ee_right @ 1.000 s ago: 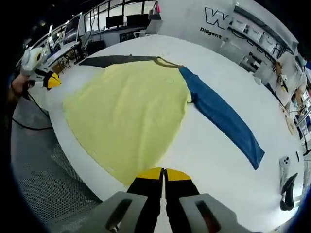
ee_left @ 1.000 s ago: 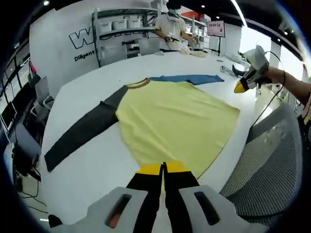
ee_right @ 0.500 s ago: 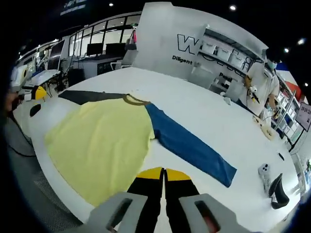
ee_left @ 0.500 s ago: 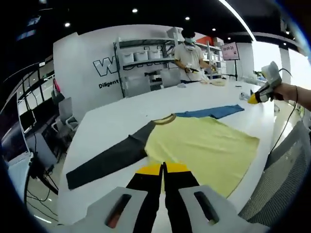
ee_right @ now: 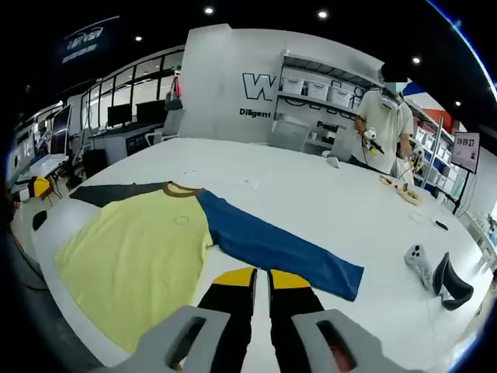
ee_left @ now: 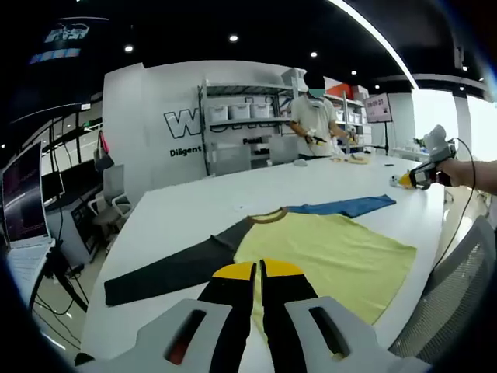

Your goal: Fold the garment on the visible template until the final outline fits inside the template.

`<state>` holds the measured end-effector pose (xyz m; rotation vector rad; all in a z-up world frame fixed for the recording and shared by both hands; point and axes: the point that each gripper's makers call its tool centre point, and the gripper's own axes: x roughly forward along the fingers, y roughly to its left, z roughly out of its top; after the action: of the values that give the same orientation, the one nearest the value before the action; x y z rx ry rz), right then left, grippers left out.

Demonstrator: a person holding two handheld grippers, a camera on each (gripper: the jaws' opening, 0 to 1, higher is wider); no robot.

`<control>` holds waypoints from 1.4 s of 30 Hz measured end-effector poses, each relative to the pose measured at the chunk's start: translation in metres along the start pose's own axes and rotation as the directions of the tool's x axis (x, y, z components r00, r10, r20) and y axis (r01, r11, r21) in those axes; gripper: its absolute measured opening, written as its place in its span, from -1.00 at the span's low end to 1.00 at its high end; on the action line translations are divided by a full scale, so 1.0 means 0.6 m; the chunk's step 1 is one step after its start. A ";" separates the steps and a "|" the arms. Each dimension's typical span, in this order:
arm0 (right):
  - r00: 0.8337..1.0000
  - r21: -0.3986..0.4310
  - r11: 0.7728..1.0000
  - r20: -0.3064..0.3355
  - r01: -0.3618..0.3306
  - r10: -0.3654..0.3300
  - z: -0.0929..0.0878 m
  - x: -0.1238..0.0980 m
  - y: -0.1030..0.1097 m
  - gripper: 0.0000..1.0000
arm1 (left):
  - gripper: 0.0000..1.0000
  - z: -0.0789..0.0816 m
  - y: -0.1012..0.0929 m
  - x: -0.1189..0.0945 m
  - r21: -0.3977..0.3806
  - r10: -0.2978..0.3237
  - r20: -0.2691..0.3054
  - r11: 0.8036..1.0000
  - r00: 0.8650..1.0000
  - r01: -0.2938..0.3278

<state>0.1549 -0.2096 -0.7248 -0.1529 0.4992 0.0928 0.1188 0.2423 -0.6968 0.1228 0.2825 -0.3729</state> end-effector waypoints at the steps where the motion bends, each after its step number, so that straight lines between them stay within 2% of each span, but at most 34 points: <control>1: 1.000 0.000 1.000 0.006 0.011 -0.011 0.001 0.004 -0.006 -0.84 | -0.97 -0.006 -0.003 0.002 -0.014 -0.009 -0.016 1.000 1.000 0.009; 6: 0.999 0.026 0.999 0.019 0.029 -0.029 0.003 0.018 -0.026 -0.58 | -0.93 -0.016 -0.009 0.004 -0.024 -0.019 -0.034 1.000 0.999 0.018; 8: 0.998 0.035 0.998 0.032 0.046 -0.047 0.004 0.027 -0.042 -0.54 | -0.91 -0.017 -0.011 0.003 -0.022 -0.025 -0.033 0.999 0.999 0.024; 10: 0.996 0.005 0.999 0.079 0.040 -0.040 0.020 0.029 -0.045 -0.47 | -0.89 -0.018 -0.013 0.003 -0.018 -0.028 -0.032 0.999 0.999 0.028; 18: 0.995 -0.028 0.996 0.064 0.080 -0.078 0.013 0.058 -0.087 -0.23 | -0.83 -0.022 -0.025 0.001 -0.013 -0.047 -0.034 0.999 0.998 0.046; 19: 0.993 -0.030 0.993 0.046 0.111 -0.110 0.006 0.061 -0.100 -0.22 | -0.82 -0.022 -0.026 0.001 -0.013 -0.048 -0.036 0.999 0.998 0.047; 22: 0.995 0.010 0.996 0.030 0.090 -0.091 -0.004 0.079 -0.108 -0.22 | -0.78 -0.025 -0.027 0.000 -0.029 -0.050 -0.048 0.998 0.998 0.049; 23: 0.998 0.041 0.997 0.006 0.061 -0.062 -0.014 0.091 -0.109 -0.21 | -0.78 -0.027 -0.029 -0.001 -0.032 -0.055 -0.053 0.998 0.997 0.053; 27: 0.996 0.061 0.995 -0.023 0.084 -0.083 -0.028 0.110 -0.135 -0.17 | -0.74 -0.030 -0.035 0.000 -0.029 -0.063 -0.062 0.998 0.996 0.061; 31: 0.996 0.055 0.995 -0.009 0.084 -0.083 -0.031 0.122 -0.156 -0.15 | -0.73 -0.029 -0.041 0.000 -0.031 -0.075 -0.066 0.997 0.995 0.073; 34: 0.994 0.096 0.990 -0.017 0.105 -0.103 -0.043 0.135 -0.184 -0.14 | -0.74 -0.030 -0.051 -0.002 -0.033 -0.092 -0.073 0.995 0.993 0.090; 40: 0.989 0.109 0.984 -0.061 0.143 -0.137 -0.068 0.149 -0.223 -0.16 | -0.73 -0.039 -0.060 -0.009 -0.049 -0.102 -0.082 0.994 0.991 0.098; 42: 0.981 0.148 0.976 -0.133 0.158 -0.138 -0.088 0.149 -0.228 -0.15 | -0.74 -0.044 -0.061 -0.013 -0.053 -0.098 -0.104 0.994 0.990 0.093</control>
<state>0.2254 -0.3487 -0.7971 -0.0400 0.6135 -0.1030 0.0919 0.2157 -0.7222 0.0819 0.4033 -0.4547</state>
